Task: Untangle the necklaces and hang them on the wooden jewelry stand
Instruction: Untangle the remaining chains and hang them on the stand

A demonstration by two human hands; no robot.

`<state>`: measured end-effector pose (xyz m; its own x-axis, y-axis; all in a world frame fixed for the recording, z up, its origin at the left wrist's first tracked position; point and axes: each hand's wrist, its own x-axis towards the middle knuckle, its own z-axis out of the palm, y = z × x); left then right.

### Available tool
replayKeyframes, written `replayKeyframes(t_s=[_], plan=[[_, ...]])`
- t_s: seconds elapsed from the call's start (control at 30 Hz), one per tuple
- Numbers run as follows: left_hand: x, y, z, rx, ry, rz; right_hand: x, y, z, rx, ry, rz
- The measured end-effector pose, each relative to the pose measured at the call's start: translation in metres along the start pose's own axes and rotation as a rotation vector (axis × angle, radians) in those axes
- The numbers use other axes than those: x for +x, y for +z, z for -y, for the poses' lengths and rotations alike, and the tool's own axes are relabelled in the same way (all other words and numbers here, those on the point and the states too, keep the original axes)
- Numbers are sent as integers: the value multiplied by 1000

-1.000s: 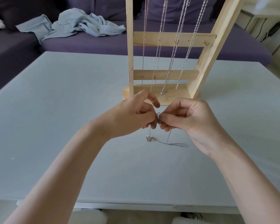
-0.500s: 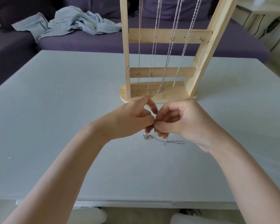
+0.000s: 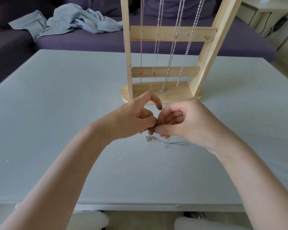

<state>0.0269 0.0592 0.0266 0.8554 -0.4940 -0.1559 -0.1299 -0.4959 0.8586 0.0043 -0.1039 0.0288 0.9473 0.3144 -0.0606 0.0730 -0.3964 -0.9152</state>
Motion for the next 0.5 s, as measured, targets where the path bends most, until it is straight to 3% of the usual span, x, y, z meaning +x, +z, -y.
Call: replayKeyframes(t_s=[0.27,0.5], plan=[[3,2,1,49,18,-34,3,8,-4,33,72,-109],[3,-1,3,73,-22,-27,5,9,-4,-84,69,-134]])
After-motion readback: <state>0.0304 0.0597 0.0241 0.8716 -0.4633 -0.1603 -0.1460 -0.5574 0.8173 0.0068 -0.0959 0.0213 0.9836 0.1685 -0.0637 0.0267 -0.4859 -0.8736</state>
